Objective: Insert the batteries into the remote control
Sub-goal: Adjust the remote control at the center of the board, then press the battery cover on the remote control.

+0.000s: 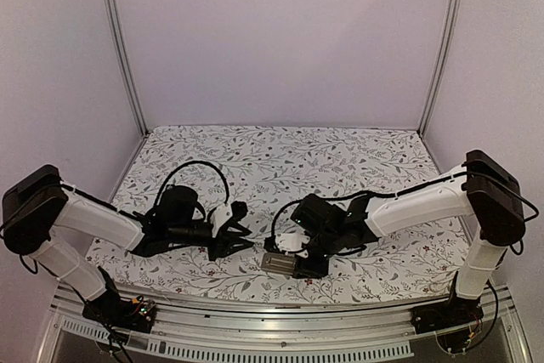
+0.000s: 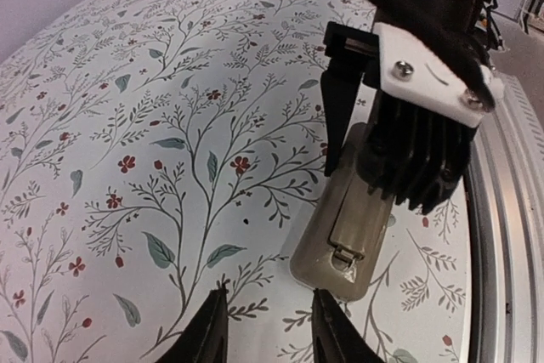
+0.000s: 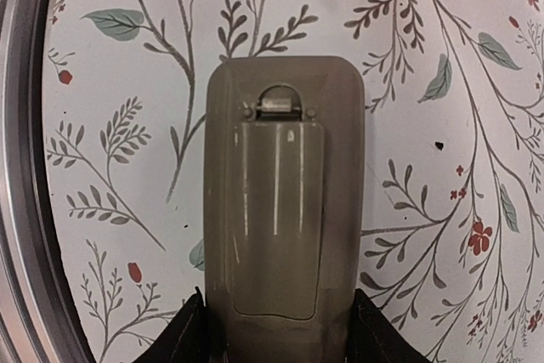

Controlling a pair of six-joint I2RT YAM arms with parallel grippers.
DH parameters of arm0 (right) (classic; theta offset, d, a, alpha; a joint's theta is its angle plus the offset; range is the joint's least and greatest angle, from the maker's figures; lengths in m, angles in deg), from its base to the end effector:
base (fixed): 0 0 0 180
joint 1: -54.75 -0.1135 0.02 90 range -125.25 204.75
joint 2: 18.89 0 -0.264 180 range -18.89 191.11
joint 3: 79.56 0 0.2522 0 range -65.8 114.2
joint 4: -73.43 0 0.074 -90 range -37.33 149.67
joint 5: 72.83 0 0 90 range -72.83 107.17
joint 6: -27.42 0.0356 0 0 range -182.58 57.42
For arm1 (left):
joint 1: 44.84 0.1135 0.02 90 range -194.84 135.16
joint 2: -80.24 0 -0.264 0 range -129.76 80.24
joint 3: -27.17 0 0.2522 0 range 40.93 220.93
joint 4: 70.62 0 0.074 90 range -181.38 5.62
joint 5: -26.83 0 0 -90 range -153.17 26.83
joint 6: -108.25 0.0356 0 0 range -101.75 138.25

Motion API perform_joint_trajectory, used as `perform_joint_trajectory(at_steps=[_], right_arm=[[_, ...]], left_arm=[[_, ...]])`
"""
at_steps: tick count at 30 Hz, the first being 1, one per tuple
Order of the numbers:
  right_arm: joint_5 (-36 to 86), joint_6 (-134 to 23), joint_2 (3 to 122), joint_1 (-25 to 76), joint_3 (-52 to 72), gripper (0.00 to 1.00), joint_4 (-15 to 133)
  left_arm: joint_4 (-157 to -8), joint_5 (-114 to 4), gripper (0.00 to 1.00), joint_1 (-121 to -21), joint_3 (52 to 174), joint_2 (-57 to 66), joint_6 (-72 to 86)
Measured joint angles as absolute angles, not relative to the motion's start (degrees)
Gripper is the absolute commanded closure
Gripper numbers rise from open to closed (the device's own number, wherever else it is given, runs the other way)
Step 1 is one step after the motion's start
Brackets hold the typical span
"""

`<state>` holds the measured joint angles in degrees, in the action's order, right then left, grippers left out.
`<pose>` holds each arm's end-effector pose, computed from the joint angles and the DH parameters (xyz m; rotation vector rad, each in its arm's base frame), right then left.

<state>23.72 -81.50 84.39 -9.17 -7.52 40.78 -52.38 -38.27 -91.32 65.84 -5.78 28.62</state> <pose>0.1478 0.3111 0.1414 -1.8384 2.0289 0.3877 0.1719 -0.2028 0.1397 1.2493 1.7310 -0.8300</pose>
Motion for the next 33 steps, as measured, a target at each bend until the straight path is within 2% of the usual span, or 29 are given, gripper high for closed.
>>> perform_joint_trajectory(at_steps=[8,26,33], right_arm=[[27.6,-89.5,87.3,-8.3,-4.0,0.44,39.9],[28.1,-91.2,87.3,-8.1,-2.1,0.02,38.9],[27.7,-82.6,73.9,-3.1,-7.6,0.01,47.0]], left_arm=[[-50.8,-36.2,0.62,-92.7,62.1,-4.7,29.6],[-51.1,-33.2,0.64,-94.9,63.8,-8.9,32.6],[-51.2,-32.4,0.65,-95.3,64.7,-10.6,33.3]])
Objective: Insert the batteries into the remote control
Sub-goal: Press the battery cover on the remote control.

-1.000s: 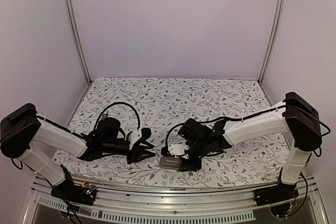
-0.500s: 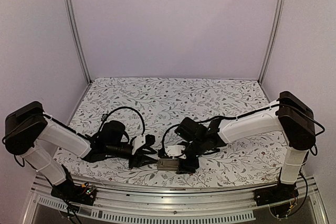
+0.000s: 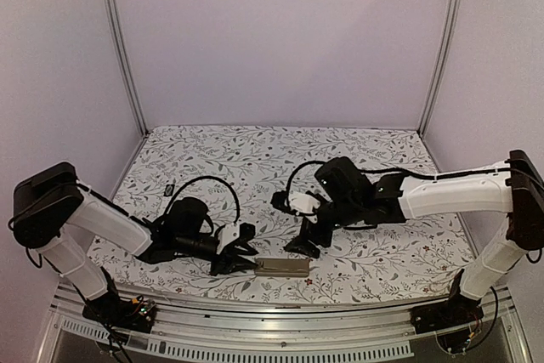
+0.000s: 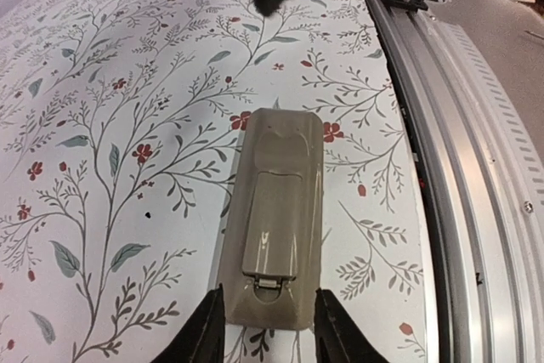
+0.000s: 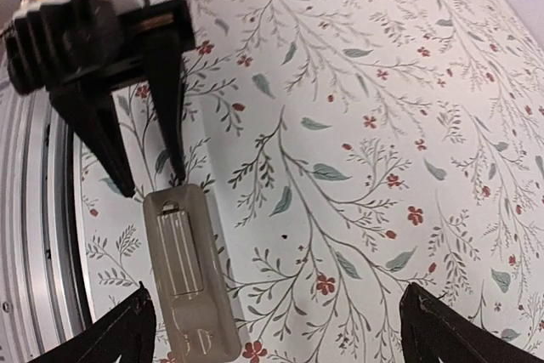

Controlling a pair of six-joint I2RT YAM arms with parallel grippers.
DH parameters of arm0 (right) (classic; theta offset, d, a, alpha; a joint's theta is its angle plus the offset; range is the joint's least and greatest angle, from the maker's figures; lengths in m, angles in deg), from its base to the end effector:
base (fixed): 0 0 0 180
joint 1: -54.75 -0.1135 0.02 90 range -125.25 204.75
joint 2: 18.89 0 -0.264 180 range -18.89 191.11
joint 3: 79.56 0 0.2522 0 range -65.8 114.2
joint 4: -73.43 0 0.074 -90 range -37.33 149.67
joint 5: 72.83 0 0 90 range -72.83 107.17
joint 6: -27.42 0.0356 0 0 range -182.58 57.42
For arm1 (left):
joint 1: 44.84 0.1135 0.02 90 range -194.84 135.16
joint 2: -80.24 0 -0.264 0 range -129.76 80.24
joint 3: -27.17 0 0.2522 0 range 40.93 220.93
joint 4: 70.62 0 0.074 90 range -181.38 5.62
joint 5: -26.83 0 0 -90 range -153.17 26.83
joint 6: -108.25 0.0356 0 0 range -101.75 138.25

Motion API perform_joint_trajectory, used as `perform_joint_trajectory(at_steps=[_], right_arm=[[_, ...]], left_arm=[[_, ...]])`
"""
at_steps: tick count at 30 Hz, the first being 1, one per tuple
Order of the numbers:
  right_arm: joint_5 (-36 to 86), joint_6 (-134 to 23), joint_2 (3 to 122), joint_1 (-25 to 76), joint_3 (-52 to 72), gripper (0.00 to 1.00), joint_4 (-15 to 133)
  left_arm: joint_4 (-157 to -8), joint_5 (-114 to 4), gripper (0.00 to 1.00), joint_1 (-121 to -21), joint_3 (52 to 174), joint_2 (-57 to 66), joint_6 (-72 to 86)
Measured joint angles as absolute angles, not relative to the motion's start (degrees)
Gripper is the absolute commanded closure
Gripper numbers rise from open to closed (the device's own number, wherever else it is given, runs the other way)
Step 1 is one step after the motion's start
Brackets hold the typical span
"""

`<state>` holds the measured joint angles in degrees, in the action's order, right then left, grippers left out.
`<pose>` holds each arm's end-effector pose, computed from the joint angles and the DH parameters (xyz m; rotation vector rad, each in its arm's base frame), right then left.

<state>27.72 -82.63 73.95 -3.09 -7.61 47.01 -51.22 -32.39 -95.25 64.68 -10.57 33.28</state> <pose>0.1768 0.2935 0.2071 -1.6045 1.8450 0.5227 0.1525 -0.2129 0.1169 1.4558 1.6709 -0.9300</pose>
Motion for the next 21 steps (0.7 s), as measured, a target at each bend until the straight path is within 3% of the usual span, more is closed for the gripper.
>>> perform_joint_trajectory(at_steps=[9,21], right_arm=[[27.2,-57.0,59.2,6.5,-18.9,0.01,62.3],[26.8,-36.1,58.3,6.4,-22.3,0.29,58.3]], left_arm=[[-51.8,-32.1,0.71,-96.0,67.1,-12.7,34.1],[-53.4,-31.0,0.77,-96.2,68.0,-14.3,34.4]])
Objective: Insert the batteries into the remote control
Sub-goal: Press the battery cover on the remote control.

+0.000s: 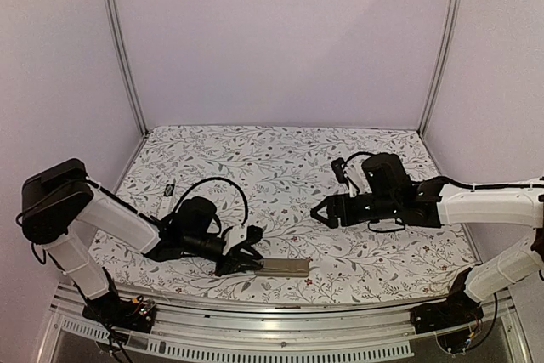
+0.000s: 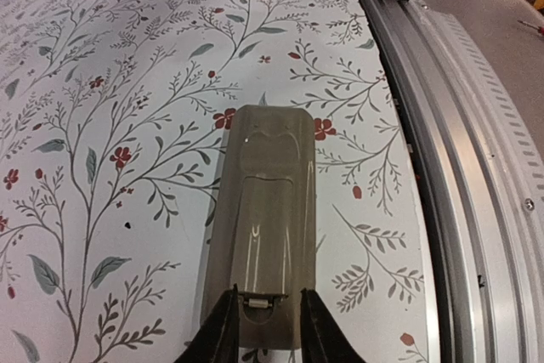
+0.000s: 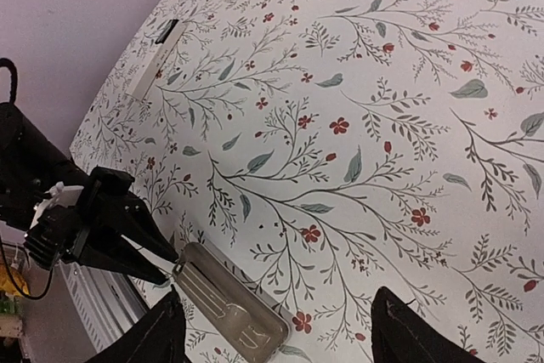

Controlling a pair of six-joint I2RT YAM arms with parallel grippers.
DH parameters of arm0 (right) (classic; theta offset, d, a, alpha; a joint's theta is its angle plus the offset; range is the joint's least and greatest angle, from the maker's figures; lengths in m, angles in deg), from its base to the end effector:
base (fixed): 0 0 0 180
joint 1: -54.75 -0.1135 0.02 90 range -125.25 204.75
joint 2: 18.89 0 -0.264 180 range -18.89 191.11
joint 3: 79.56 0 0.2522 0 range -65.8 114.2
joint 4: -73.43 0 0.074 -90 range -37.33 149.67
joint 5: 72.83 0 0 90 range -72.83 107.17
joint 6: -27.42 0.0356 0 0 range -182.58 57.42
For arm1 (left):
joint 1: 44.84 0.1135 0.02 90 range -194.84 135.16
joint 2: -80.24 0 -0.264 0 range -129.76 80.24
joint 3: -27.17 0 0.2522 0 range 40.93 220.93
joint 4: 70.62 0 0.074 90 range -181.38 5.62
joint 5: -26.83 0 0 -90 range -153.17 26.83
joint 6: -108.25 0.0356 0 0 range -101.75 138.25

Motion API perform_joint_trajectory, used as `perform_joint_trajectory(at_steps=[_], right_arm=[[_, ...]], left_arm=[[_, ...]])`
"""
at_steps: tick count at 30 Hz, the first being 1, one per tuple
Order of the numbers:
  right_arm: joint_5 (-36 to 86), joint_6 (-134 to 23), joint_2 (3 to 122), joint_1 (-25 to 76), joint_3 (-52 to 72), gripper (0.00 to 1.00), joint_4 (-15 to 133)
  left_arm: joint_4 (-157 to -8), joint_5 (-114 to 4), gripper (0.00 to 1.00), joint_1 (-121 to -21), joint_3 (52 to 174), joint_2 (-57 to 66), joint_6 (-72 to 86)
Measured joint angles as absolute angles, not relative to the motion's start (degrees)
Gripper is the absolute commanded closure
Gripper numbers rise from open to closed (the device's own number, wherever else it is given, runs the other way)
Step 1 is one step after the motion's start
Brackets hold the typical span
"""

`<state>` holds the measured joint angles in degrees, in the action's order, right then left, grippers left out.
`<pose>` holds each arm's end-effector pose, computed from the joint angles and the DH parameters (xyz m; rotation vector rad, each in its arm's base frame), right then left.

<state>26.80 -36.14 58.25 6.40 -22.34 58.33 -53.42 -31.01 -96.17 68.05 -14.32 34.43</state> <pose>0.1867 0.2189 0.2223 -0.5415 2.2614 0.8896 0.1565 -0.2258 0.1115 1.5123 1.6781 -0.9547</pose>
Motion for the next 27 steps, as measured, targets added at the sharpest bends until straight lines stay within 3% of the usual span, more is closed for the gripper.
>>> perform_joint_trajectory(at_steps=[13,27], right_arm=[[27.8,-21.4,67.9,0.5,-23.0,0.55,50.5],[36.3,-18.4,75.3,-0.4,-22.2,0.65,52.7]], left_arm=[[-53.5,-31.0,0.80,-96.2,68.2,-14.6,33.6],[-53.6,-32.2,0.79,-96.2,68.2,-14.8,32.7]])
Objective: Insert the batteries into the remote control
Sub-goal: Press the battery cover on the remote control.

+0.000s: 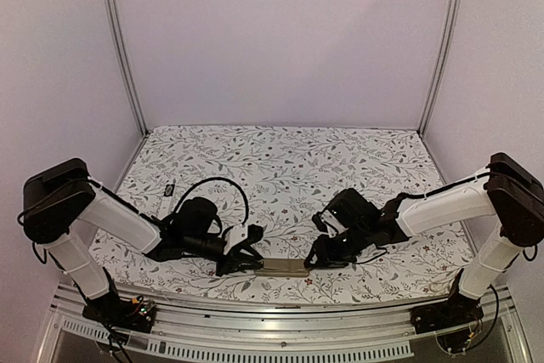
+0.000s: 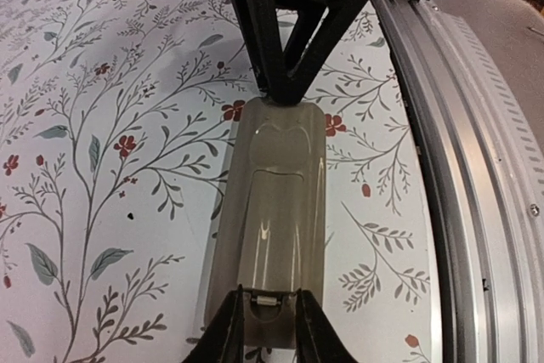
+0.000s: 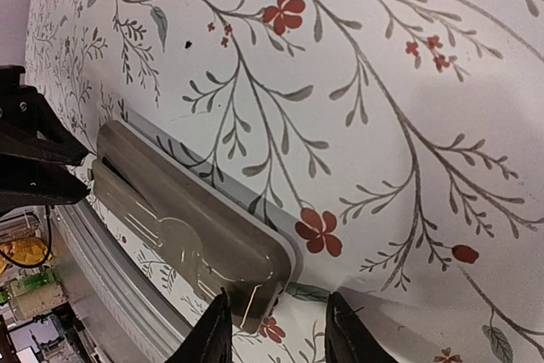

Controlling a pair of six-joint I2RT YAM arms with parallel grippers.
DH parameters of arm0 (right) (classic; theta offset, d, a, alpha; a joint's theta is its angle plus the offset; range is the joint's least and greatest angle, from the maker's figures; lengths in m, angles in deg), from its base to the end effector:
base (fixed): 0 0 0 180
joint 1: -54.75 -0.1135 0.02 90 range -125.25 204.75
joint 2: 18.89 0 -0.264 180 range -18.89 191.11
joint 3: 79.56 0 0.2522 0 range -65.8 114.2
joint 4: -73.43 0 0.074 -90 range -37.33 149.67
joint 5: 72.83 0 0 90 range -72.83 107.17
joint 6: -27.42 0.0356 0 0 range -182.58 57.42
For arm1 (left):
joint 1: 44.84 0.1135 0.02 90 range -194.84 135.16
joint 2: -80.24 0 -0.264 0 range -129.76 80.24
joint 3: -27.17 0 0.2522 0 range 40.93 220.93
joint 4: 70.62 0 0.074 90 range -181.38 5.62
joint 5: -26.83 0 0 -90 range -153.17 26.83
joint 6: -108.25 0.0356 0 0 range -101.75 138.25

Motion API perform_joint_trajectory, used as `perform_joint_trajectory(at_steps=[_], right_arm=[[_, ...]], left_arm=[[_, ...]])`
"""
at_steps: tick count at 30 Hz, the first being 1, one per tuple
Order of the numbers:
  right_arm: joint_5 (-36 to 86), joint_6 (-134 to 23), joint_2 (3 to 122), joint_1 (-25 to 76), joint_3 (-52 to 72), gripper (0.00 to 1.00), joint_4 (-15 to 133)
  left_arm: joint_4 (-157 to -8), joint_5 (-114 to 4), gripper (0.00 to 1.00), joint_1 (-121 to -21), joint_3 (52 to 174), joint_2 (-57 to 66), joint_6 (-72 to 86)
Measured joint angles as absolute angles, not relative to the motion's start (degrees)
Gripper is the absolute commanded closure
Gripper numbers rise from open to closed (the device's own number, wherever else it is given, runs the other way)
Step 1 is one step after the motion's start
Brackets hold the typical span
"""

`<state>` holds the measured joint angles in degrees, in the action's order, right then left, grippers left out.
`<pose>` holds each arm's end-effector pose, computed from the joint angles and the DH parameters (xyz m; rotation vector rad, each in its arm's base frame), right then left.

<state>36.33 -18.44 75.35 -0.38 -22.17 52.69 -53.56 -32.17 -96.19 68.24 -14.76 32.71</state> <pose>0.1614 0.2520 0.1347 -0.4153 2.8456 0.9500 0.1575 -0.2263 0.1099 1.4848 1.7202 -0.9482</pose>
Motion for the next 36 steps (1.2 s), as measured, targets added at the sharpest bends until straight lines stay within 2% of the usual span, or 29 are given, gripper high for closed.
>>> perform_joint_trajectory(at_steps=[14,36], right_arm=[[38.7,-18.0,76.4,-0.4,-22.1,0.73,55.2],[38.3,-14.8,77.1,-0.4,-22.1,0.78,57.1]], left_arm=[[-54.3,-31.5,0.83,-96.2,70.1,-16.6,32.6],[-56.4,-28.8,0.85,-96.0,70.9,-17.0,31.9]])
